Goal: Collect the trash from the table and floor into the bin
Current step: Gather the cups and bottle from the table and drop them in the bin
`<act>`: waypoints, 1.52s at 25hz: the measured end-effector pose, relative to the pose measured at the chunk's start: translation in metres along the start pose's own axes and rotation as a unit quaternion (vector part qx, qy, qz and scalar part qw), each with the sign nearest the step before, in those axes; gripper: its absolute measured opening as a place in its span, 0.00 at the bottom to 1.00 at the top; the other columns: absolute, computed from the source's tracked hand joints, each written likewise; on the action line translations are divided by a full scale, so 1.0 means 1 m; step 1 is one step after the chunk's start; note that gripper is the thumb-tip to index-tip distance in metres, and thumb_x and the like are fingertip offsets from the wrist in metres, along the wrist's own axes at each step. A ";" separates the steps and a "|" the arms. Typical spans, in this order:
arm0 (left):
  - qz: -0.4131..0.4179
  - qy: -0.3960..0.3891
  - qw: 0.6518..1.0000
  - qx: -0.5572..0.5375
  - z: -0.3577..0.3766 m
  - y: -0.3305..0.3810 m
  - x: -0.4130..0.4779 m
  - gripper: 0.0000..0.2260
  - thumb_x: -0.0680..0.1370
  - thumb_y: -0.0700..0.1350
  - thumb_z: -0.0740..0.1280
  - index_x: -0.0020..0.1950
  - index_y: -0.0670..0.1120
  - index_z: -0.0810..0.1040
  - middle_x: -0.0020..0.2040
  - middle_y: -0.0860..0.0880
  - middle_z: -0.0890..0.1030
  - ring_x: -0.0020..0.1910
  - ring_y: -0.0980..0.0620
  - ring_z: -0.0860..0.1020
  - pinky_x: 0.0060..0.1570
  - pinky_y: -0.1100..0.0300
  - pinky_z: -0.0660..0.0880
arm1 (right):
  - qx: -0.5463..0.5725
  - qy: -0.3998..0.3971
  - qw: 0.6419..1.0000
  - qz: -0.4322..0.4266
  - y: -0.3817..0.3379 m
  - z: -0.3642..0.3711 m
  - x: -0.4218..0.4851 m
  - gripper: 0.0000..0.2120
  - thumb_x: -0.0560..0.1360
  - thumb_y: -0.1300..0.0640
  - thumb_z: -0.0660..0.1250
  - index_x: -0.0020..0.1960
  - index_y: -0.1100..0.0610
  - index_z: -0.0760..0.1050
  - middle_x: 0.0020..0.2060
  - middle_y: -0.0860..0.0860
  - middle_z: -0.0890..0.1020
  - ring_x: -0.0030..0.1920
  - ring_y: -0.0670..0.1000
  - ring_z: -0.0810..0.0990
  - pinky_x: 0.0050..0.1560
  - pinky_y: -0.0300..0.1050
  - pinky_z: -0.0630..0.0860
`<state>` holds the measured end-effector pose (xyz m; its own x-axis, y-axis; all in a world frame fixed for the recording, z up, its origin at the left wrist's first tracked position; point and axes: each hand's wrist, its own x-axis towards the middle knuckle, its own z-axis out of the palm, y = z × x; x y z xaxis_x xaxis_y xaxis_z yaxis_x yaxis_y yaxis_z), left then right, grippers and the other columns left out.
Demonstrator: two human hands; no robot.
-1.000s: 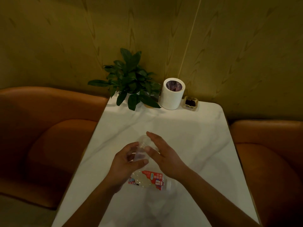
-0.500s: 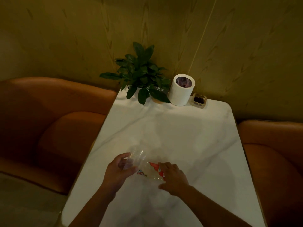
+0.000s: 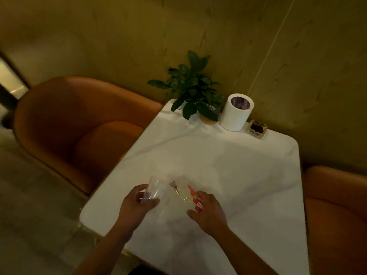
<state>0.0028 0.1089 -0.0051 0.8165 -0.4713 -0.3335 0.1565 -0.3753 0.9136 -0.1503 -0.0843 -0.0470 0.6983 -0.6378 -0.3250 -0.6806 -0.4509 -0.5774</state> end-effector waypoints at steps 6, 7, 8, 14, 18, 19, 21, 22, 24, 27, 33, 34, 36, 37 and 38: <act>-0.056 0.157 0.985 -0.048 0.007 -0.038 -0.141 0.20 0.70 0.42 0.77 0.60 0.51 0.77 0.50 0.48 0.83 0.48 0.49 0.82 0.40 0.59 0.77 | 0.027 -0.087 0.989 -0.113 0.014 -0.009 -0.064 0.35 0.61 0.34 0.69 0.65 0.42 0.68 0.56 0.47 0.75 0.55 0.51 0.77 0.56 0.48 0.77; -0.069 0.185 0.978 -0.064 0.008 -0.046 -0.162 0.19 0.70 0.41 0.76 0.58 0.50 0.78 0.49 0.47 0.83 0.47 0.50 0.82 0.38 0.61 0.76 | 0.025 -0.105 0.986 -0.131 0.011 -0.008 -0.074 0.35 0.61 0.34 0.69 0.65 0.43 0.68 0.56 0.47 0.75 0.55 0.51 0.77 0.57 0.48 0.77; -0.081 0.218 0.970 -0.076 0.008 -0.055 -0.184 0.18 0.70 0.40 0.76 0.57 0.50 0.78 0.48 0.47 0.83 0.46 0.50 0.82 0.37 0.62 0.75 | 0.017 -0.126 0.980 -0.151 0.007 -0.006 -0.085 0.35 0.61 0.34 0.69 0.66 0.43 0.68 0.56 0.47 0.75 0.56 0.51 0.77 0.57 0.49 0.77; -0.150 0.335 0.921 -0.127 0.003 -0.115 -0.303 0.18 0.71 0.41 0.76 0.59 0.47 0.78 0.48 0.44 0.84 0.44 0.48 0.83 0.38 0.59 0.77 | -0.075 -0.233 0.933 -0.262 -0.026 0.036 -0.147 0.35 0.64 0.37 0.71 0.68 0.43 0.66 0.60 0.48 0.75 0.58 0.50 0.76 0.58 0.48 0.77; -0.198 0.404 0.880 -0.155 0.002 -0.164 -0.390 0.19 0.70 0.49 0.76 0.59 0.52 0.77 0.49 0.50 0.83 0.46 0.53 0.81 0.38 0.59 0.76 | -0.155 -0.295 0.883 -0.330 -0.035 0.079 -0.205 0.37 0.64 0.36 0.72 0.70 0.43 0.67 0.64 0.48 0.75 0.61 0.52 0.76 0.61 0.47 0.75; -0.207 0.415 0.870 -0.166 0.002 -0.175 -0.412 0.19 0.70 0.50 0.76 0.59 0.52 0.76 0.49 0.50 0.82 0.46 0.52 0.81 0.39 0.59 0.76 | -0.176 -0.310 0.871 -0.339 -0.034 0.090 -0.223 0.36 0.64 0.36 0.72 0.69 0.44 0.67 0.64 0.49 0.74 0.62 0.52 0.76 0.61 0.47 0.74; -0.221 0.429 0.856 -0.185 0.002 -0.200 -0.453 0.20 0.70 0.49 0.76 0.59 0.50 0.76 0.49 0.49 0.82 0.46 0.51 0.81 0.39 0.58 0.77 | -0.217 -0.333 0.850 -0.346 -0.028 0.111 -0.260 0.35 0.66 0.37 0.71 0.69 0.45 0.68 0.63 0.50 0.74 0.62 0.53 0.75 0.61 0.48 0.74; -0.227 0.433 0.851 -0.194 0.002 -0.214 -0.472 0.20 0.71 0.48 0.75 0.60 0.49 0.75 0.49 0.48 0.82 0.46 0.49 0.82 0.39 0.58 0.78 | -0.235 -0.338 0.843 -0.346 -0.022 0.120 -0.279 0.34 0.66 0.37 0.71 0.69 0.46 0.68 0.63 0.50 0.75 0.62 0.54 0.76 0.61 0.48 0.75; -0.242 0.429 0.846 -0.205 0.000 -0.241 -0.511 0.22 0.71 0.46 0.75 0.62 0.47 0.74 0.49 0.46 0.82 0.44 0.48 0.82 0.39 0.57 0.78 | -0.265 -0.342 0.834 -0.343 -0.007 0.137 -0.320 0.32 0.67 0.39 0.70 0.68 0.48 0.69 0.62 0.52 0.76 0.61 0.55 0.76 0.60 0.48 0.75; -0.284 0.408 0.847 -0.191 0.004 -0.280 -0.552 0.25 0.70 0.47 0.76 0.64 0.47 0.72 0.50 0.46 0.81 0.44 0.50 0.81 0.41 0.55 0.78 | -0.291 -0.351 0.836 -0.305 0.019 0.152 -0.361 0.30 0.67 0.43 0.72 0.66 0.51 0.71 0.62 0.55 0.77 0.61 0.56 0.77 0.58 0.46 0.74; -0.360 0.361 0.845 -0.160 0.009 -0.340 -0.569 0.29 0.69 0.49 0.76 0.67 0.47 0.72 0.52 0.45 0.81 0.45 0.49 0.81 0.48 0.52 0.78 | -0.317 -0.370 0.839 -0.242 0.052 0.199 -0.374 0.29 0.67 0.44 0.72 0.66 0.51 0.71 0.62 0.54 0.77 0.61 0.55 0.78 0.57 0.44 0.74; -0.368 0.354 0.847 -0.147 0.007 -0.349 -0.563 0.30 0.69 0.50 0.76 0.68 0.47 0.72 0.51 0.46 0.81 0.44 0.50 0.81 0.46 0.54 0.78 | -0.323 -0.373 0.836 -0.240 0.054 0.214 -0.368 0.30 0.68 0.44 0.71 0.67 0.51 0.71 0.62 0.54 0.77 0.61 0.56 0.77 0.58 0.45 0.74; -0.370 0.359 0.848 -0.122 -0.001 -0.370 -0.543 0.29 0.68 0.51 0.76 0.68 0.48 0.72 0.47 0.49 0.80 0.41 0.54 0.80 0.39 0.58 0.76 | -0.329 -0.380 0.829 -0.243 0.059 0.250 -0.349 0.30 0.68 0.44 0.72 0.66 0.52 0.71 0.62 0.55 0.77 0.60 0.57 0.77 0.58 0.47 0.75; -0.369 0.368 0.846 -0.110 -0.005 -0.381 -0.532 0.29 0.68 0.51 0.76 0.67 0.49 0.72 0.46 0.51 0.79 0.40 0.56 0.80 0.37 0.60 0.75 | -0.332 -0.381 0.827 -0.246 0.062 0.271 -0.339 0.29 0.67 0.44 0.71 0.66 0.52 0.71 0.61 0.55 0.77 0.59 0.57 0.77 0.58 0.48 0.75; -0.369 0.378 0.844 -0.096 -0.010 -0.397 -0.517 0.29 0.68 0.51 0.76 0.67 0.49 0.72 0.44 0.52 0.79 0.39 0.58 0.79 0.35 0.62 0.73 | -0.335 -0.379 0.826 -0.250 0.066 0.295 -0.326 0.29 0.66 0.43 0.71 0.65 0.52 0.72 0.60 0.56 0.77 0.58 0.58 0.77 0.57 0.48 0.76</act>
<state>-0.4759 0.5093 -0.1935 0.5674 0.5046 -0.6507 0.8049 -0.1731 0.5676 -0.3576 0.2780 -0.2004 0.6943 0.1928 -0.6934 -0.0577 -0.9455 -0.3206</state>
